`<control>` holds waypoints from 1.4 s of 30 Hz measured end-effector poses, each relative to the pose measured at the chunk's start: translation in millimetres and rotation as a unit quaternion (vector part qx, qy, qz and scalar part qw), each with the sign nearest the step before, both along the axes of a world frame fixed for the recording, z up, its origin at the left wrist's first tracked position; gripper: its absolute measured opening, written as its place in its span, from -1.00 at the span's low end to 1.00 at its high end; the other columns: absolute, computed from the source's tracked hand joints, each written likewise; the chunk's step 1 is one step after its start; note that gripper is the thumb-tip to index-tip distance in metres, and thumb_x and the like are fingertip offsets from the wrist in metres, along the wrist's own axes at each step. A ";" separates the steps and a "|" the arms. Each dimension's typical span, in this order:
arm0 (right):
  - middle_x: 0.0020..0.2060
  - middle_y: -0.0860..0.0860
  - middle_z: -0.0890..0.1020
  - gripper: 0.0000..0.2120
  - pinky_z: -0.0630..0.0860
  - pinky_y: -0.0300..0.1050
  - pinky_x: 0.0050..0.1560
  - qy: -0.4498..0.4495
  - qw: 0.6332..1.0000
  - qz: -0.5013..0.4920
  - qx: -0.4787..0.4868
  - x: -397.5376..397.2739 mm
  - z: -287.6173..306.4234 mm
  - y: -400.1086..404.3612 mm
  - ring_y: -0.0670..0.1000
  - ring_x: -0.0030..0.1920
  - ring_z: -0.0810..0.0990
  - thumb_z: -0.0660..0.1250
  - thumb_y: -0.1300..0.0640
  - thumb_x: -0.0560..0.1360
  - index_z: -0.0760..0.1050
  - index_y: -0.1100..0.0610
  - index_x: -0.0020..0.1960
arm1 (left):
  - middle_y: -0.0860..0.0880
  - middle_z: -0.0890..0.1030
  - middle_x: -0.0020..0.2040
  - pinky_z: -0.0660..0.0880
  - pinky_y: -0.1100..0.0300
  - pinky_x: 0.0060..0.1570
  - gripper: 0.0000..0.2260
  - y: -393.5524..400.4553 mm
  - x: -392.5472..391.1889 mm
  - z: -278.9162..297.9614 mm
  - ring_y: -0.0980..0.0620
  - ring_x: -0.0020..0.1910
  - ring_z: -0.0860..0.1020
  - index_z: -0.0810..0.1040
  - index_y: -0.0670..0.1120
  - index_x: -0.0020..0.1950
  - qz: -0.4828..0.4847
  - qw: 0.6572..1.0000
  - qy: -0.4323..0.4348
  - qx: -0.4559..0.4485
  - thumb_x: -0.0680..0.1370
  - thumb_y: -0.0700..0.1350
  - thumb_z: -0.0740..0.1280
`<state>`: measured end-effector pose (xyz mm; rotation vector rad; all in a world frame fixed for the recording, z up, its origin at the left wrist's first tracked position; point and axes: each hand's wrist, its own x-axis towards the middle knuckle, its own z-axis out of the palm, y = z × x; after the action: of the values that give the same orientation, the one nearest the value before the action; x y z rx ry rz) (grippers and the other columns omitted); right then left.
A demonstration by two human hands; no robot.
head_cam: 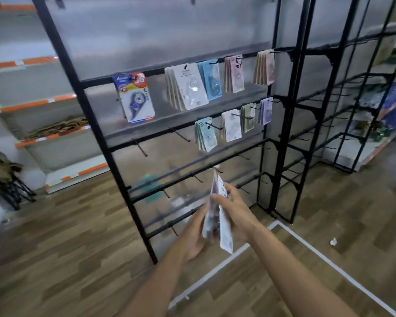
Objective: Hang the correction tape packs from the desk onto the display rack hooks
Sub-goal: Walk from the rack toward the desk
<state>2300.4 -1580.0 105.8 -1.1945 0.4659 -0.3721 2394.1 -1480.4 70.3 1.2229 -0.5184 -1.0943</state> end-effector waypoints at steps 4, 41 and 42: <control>-0.18 0.09 0.59 -0.75 0.49 -0.13 -0.30 -0.023 0.995 0.017 0.091 -10.3 -0.3 -84.5 0.02 -0.28 0.57 0.32 -0.02 0.43 0.52 0.09 0.04 | -0.12 0.61 0.00 0.48 0.02 0.00 -0.61 -78.0 -4.1 7.1 -0.08 -0.03 0.58 0.59 -0.12 0.16 -0.007 0.997 0.063 -0.052 0.37 -0.03 0.46; -0.12 0.20 0.69 -0.86 0.59 0.12 -0.09 0.046 0.995 -0.087 0.022 108.5 -13.1 -528.2 0.18 -0.21 0.68 0.24 0.36 0.52 0.54 0.22 0.00 | 0.17 0.69 -0.17 0.55 0.22 -0.23 -0.89 -495.0 138.6 2.7 0.15 -0.17 0.66 0.61 0.04 -0.06 0.248 0.961 -0.099 0.074 0.58 -0.14 0.32; -0.11 0.21 0.69 -0.85 0.59 0.13 -0.09 0.046 0.996 -0.077 0.021 111.6 -12.0 -534.9 0.19 -0.20 0.68 0.25 0.36 0.51 0.54 0.23 0.02 | 0.19 0.69 -0.20 0.52 0.28 -0.30 -0.88 -498.6 138.9 1.4 0.20 -0.21 0.66 0.61 0.07 -0.08 0.252 0.958 -0.106 0.080 0.58 -0.14 0.33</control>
<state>2412.0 -2114.9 93.8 -1.1408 0.6450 -0.4392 2533.1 -1979.0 71.7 1.5214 -0.2546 -0.5806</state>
